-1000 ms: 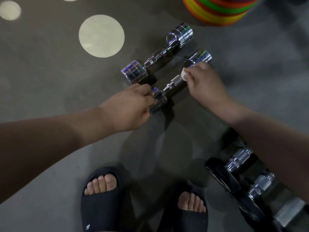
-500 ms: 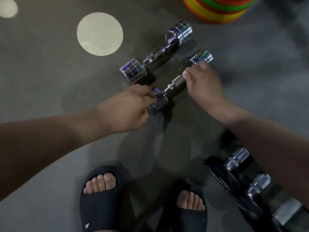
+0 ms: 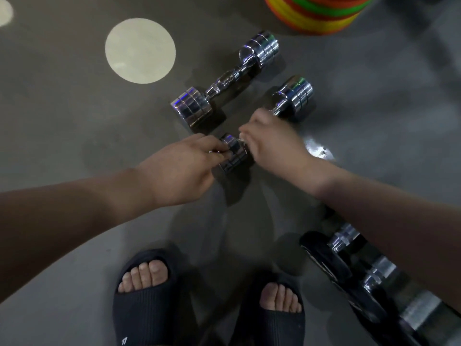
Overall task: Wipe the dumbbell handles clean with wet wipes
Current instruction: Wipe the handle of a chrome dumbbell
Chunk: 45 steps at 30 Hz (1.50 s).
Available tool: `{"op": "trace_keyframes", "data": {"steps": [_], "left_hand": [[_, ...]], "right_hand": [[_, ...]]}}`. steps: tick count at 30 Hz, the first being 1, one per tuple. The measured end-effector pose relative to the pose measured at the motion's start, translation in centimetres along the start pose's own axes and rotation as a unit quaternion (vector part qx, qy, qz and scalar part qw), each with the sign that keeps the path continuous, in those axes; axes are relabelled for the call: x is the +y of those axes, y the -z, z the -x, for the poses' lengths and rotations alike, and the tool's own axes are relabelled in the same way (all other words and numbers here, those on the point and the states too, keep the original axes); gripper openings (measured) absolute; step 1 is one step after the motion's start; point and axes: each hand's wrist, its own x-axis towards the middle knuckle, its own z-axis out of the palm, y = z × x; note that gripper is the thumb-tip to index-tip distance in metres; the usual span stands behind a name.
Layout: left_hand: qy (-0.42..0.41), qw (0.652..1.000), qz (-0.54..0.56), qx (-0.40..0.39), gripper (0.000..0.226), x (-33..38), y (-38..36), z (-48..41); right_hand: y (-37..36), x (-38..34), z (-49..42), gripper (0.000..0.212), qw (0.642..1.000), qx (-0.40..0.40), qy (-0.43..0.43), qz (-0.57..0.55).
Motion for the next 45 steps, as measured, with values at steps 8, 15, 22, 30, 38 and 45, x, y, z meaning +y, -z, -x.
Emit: {"op": "trace_keyframes", "data": {"steps": [8,15,22,30,38,45], "left_hand": [[-0.012,1.0,0.017,-0.005,0.053,0.4,0.0,0.0],[-0.026,0.999,0.021,-0.016,0.049,0.8,0.0,-0.3],[0.001,1.0,0.014,-0.014,0.054,0.7,0.5,-1.1],[0.006,0.999,0.031,-0.026,0.059,1.3,-0.4,-0.5],[0.003,1.0,0.014,-0.027,0.059,1.6,-0.4,-0.8],[0.013,1.0,0.001,-0.029,0.061,1.6,-0.4,-0.8]], "right_hand": [[0.2,1.3,0.1,0.025,0.998,0.045,-0.044,0.017],[1.2,2.8,0.5,0.024,0.991,0.087,-0.089,0.05],[-0.2,1.5,2.1,0.02,1.0,0.028,0.008,-0.006],[-0.7,2.5,2.7,0.016,0.997,0.06,-0.047,0.03],[1.0,4.5,3.0,0.019,0.984,0.086,-0.101,0.121],[1.3,5.7,2.8,0.032,0.975,0.067,-0.078,0.195]]}}
